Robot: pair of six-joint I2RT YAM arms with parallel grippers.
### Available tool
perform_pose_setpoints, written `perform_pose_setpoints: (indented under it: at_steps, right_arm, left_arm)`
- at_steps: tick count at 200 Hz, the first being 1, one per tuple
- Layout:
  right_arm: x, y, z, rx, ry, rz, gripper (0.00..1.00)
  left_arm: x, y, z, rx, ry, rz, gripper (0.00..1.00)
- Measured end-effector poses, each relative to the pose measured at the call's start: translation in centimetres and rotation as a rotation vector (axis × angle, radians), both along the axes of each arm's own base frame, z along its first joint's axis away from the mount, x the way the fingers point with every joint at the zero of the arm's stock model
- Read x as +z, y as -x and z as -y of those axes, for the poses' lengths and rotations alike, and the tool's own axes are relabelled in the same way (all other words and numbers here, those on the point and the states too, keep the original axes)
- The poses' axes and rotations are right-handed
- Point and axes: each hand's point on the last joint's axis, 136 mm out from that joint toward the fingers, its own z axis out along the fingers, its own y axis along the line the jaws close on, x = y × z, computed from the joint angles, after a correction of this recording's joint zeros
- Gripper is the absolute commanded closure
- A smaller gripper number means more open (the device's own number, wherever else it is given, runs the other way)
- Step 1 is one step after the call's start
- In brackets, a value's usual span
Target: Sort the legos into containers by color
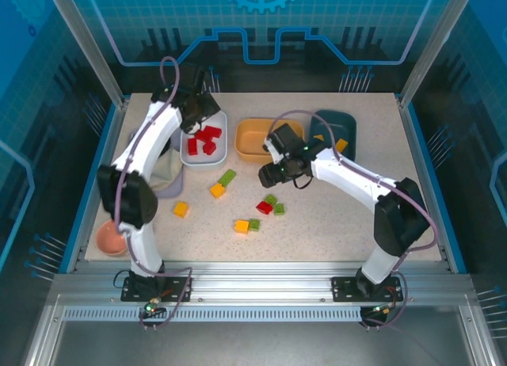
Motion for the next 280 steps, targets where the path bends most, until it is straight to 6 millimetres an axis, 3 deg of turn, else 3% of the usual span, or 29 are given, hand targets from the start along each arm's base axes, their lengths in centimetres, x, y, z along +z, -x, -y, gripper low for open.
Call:
perform_pose_setpoints:
  at_steps: [12, 24, 53, 78, 99, 121, 148, 214, 247, 280]
  right_arm:
    - [0.2, 1.9, -1.6, 0.099, -0.001, 0.019, 0.31]
    - [0.2, 4.5, -3.6, 0.231, -0.001, 0.037, 0.29]
    - [-1.0, 9.9, -7.5, 0.504, 0.018, 0.028, 0.24]
    - [-4.0, 10.6, -8.8, 0.606, 0.103, -0.009, 0.22]
    - [-6.9, 10.1, -9.4, 0.645, 0.195, -0.046, 0.22]
    - [-9.1, 9.8, -9.8, 0.676, 0.268, -0.074, 0.22]
    - [-9.9, 9.9, -10.2, 0.697, 0.312, -0.089, 0.25]
    - [-11.9, 9.6, -10.5, 0.704, 0.373, -0.140, 0.49]
    - [-11.6, 9.3, -10.5, 0.693, 0.381, -0.132, 0.62]
    - [-11.1, 8.7, -10.4, 0.663, 0.374, -0.135, 0.64]
  left_arm:
    - [0.7, 3.5, 1.2, -0.048, 0.016, 0.015, 0.19]
    - [-0.1, 7.5, 1.3, -0.080, 0.024, -0.002, 0.19]
    - [-3.9, 17.5, -1.7, -0.029, 0.055, -0.075, 0.19]
    - [-5.1, 24.0, -3.9, 0.020, 0.086, -0.079, 0.19]
    - [-4.5, 26.9, -5.1, 0.051, 0.107, -0.039, 0.19]
    - [-4.3, 28.0, -5.7, 0.071, 0.111, -0.034, 0.19]
    - [-4.6, 28.3, -5.9, 0.081, 0.105, -0.057, 0.19]
    - [-5.0, 28.1, -5.8, 0.091, 0.101, -0.081, 0.19]
    - [-5.1, 27.8, -5.7, 0.091, 0.100, -0.084, 0.19]
    - [-5.1, 27.1, -5.1, 0.077, 0.115, -0.078, 0.19]
